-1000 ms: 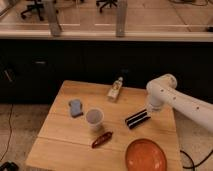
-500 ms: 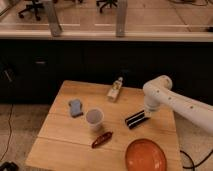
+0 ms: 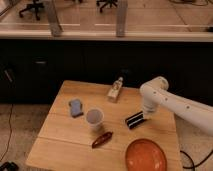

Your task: Push the eraser across the table

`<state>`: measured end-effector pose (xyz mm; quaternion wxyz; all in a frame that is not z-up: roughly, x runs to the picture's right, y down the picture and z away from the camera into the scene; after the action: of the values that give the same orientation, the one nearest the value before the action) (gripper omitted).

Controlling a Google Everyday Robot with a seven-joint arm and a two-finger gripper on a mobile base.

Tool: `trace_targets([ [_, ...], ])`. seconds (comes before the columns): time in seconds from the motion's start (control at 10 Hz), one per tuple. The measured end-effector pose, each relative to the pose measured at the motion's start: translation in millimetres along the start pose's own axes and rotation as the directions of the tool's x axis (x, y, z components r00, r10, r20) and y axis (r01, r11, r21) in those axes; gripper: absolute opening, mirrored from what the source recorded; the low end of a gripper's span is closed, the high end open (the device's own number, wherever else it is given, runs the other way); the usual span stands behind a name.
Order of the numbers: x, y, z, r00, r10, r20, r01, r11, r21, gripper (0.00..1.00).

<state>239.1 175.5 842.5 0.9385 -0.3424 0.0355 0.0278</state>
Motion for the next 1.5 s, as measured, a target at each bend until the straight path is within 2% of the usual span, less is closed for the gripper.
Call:
trace_targets([
  [0.4,-7,4,3,1.0,-0.023,-0.008,0.023,1.0,-0.018,0.0],
  [0.9,-37,14,4,0.996,-0.085,-0.026,0.084,0.996,-0.043,0.0],
  [1.5,-39,16,5,0.994,-0.108,-0.029,0.107,0.993,-0.053,0.0],
])
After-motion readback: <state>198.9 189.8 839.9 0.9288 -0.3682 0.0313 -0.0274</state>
